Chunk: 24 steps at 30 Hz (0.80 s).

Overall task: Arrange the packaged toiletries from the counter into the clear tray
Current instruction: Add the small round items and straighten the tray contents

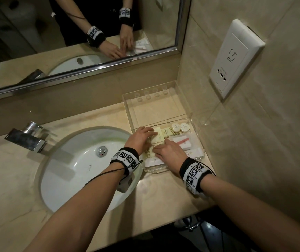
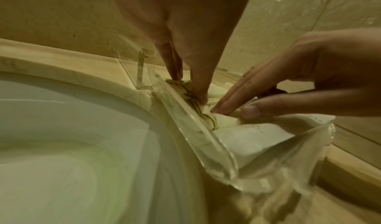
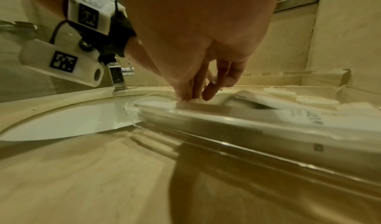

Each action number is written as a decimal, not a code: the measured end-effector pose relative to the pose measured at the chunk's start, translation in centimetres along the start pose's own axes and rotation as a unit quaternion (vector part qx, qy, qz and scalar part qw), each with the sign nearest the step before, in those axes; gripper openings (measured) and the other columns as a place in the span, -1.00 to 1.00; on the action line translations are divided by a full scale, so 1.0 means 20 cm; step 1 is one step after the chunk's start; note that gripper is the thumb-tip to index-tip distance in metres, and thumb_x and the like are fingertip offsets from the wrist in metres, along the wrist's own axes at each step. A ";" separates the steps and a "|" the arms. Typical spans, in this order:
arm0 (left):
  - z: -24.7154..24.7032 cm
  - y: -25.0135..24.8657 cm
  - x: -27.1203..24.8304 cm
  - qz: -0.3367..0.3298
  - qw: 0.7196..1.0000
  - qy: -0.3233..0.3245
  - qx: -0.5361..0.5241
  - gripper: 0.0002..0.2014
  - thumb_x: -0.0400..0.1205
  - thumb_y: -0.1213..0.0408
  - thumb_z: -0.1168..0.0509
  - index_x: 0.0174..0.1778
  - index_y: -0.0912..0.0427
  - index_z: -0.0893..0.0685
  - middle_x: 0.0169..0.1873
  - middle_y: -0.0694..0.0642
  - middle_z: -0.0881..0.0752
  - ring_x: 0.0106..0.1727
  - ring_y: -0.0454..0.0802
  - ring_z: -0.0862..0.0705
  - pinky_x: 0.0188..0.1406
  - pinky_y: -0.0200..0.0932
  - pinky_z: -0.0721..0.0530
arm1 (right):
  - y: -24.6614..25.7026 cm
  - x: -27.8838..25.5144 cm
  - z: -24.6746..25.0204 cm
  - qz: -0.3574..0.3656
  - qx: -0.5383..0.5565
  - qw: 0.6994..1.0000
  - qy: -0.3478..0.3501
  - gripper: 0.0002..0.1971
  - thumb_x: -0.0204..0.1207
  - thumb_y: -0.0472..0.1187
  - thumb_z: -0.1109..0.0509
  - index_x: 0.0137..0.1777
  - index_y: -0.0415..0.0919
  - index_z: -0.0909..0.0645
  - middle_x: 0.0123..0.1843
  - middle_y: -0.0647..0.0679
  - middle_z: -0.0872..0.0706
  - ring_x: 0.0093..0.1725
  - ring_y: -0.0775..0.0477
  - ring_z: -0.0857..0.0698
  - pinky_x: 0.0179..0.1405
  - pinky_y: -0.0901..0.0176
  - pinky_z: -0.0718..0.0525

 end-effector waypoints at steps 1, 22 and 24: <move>0.00 0.00 0.00 0.002 1.000 -0.001 0.001 -0.51 0.51 0.32 -0.43 0.39 0.02 -0.60 0.36 0.00 -0.60 0.38 0.05 -0.48 0.22 0.03 -0.62 | 0.00 0.00 0.00 0.000 -0.001 1.000 -0.001 -0.72 0.72 -0.04 -0.16 0.12 -0.03 -0.72 0.11 0.11 -0.80 -0.01 -0.11 -0.56 -0.10 -0.02 -0.62; -0.04 -0.05 -0.21 0.021 1.000 -0.017 0.014 -0.64 0.41 0.22 -0.52 0.07 0.12 -0.59 0.10 0.05 -0.61 0.17 0.08 -0.47 0.06 -0.06 -0.58 | -0.40 -0.10 0.07 -0.208 0.259 0.942 -0.050 -0.58 0.42 -0.12 -0.57 0.27 -0.09 -0.59 0.27 -0.03 -0.54 -0.14 0.03 -0.70 -0.06 0.12 -0.70; -0.07 -0.06 -0.21 0.025 1.000 -0.001 0.015 -0.67 0.44 0.22 -0.50 0.07 0.12 -0.60 0.06 0.04 -0.62 0.14 0.07 -0.47 0.06 -0.03 -0.58 | -0.41 -0.11 0.05 -0.209 0.264 0.941 -0.030 -0.55 0.41 -0.09 -0.59 0.27 -0.09 -0.58 0.27 -0.04 -0.50 -0.11 0.01 -0.74 -0.05 0.07 -0.74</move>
Point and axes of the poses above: each hand's wrist, its own x-axis towards the middle knuckle, its own z-axis out of the back of the hand, y = z × x, the point moved 9 cm from there along x, towards the middle knuckle
